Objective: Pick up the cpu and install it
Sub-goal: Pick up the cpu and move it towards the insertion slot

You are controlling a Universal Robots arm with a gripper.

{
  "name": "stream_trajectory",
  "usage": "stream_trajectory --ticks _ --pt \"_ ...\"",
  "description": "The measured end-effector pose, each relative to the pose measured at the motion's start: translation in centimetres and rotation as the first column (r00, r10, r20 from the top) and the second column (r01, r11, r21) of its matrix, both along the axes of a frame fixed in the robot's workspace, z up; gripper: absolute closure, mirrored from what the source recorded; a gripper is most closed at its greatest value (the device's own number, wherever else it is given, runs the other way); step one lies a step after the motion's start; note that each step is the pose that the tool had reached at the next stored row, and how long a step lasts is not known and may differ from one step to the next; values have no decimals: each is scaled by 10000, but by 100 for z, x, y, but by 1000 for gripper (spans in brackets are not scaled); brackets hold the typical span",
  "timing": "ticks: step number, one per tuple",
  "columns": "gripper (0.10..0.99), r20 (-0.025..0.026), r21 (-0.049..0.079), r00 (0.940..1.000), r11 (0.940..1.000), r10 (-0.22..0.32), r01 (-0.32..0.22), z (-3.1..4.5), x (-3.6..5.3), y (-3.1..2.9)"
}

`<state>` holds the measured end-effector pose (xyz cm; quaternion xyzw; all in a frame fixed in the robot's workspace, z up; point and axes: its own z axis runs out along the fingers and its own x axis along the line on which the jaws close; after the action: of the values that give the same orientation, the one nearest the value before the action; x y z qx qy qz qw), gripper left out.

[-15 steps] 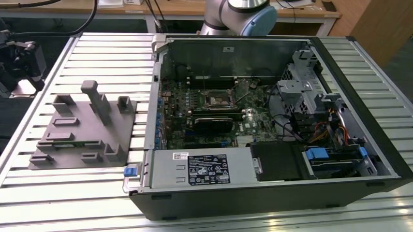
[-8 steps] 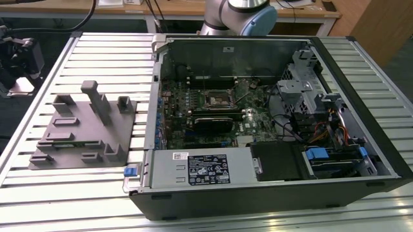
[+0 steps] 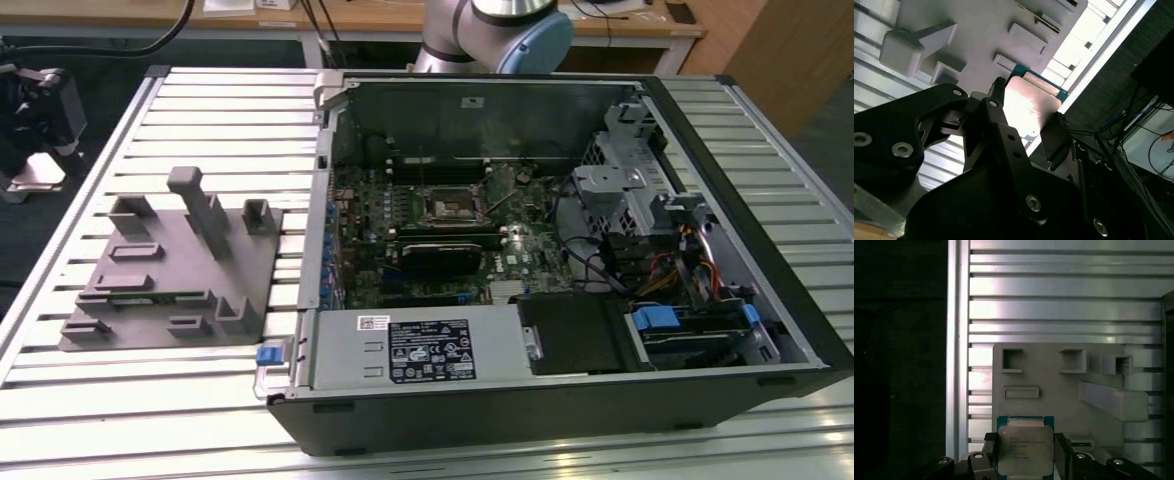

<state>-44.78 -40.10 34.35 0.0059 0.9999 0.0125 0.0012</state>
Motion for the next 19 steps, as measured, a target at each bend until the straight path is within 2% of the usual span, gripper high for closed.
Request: stream_trajectory --ticks 19 --pt "549 0 1 10000 10000 0 0 294 0 5"
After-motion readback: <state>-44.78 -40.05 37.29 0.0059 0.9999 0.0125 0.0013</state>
